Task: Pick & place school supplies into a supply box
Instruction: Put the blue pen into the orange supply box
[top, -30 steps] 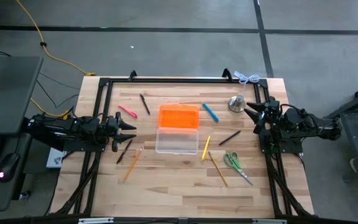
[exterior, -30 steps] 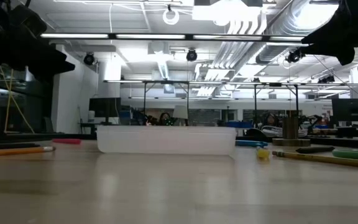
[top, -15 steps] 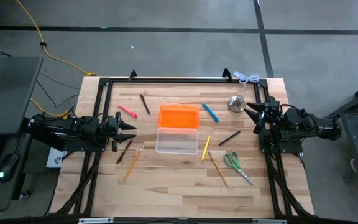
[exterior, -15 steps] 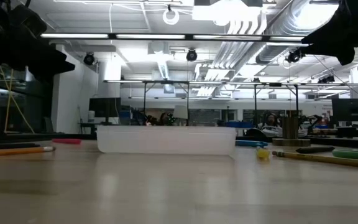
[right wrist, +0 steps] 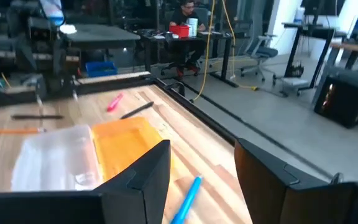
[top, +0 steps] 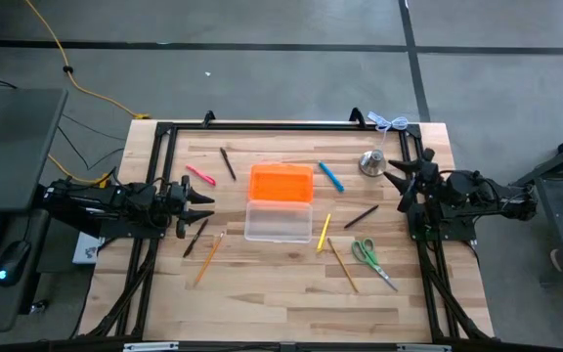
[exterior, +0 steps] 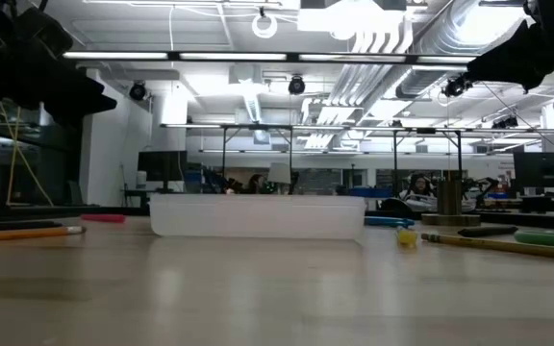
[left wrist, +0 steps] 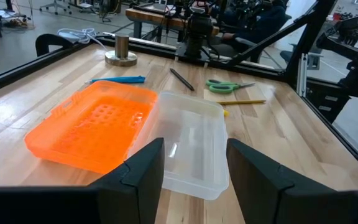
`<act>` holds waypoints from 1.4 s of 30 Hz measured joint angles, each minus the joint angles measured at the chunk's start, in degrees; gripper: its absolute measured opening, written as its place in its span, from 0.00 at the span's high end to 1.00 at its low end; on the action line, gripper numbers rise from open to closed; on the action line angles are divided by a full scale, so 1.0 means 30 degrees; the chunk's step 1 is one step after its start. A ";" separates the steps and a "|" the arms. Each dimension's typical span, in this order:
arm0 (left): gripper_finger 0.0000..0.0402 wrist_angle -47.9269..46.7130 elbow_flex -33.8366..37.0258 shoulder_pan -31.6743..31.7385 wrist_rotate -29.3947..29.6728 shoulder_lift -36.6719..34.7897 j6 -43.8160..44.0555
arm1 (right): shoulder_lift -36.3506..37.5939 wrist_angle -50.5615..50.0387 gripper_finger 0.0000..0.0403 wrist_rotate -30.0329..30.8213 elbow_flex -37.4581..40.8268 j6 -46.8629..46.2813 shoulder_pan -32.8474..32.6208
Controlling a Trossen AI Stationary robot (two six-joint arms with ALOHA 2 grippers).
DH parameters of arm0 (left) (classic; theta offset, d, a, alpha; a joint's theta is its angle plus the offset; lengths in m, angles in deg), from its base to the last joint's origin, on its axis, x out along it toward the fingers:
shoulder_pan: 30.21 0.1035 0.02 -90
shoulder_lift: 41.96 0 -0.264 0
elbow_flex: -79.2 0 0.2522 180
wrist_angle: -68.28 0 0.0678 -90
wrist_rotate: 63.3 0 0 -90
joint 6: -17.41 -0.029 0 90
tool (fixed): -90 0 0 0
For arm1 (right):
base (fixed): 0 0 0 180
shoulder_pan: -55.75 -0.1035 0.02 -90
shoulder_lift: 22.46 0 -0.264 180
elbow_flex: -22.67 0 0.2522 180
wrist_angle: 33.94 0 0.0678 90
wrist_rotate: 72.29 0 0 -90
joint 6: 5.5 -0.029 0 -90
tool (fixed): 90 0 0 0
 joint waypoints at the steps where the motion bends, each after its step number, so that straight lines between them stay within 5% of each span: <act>1: 0.49 0.0000 -0.0004 0.0005 -0.0006 0.0000 0.0000 | 0.0007 0.0000 0.60 0.0003 0.0000 0.0280 0.0000; 36: 0.49 0.0126 0.0002 -0.0001 -0.0197 -0.0001 0.0211 | 0.0007 0.0000 0.60 0.0139 0.0000 0.0517 0.0000; 42: 0.49 0.0142 0.0002 -0.0002 -0.0179 0.0000 0.0219 | 0.0007 0.0173 0.60 0.0014 0.0000 -0.1382 0.0000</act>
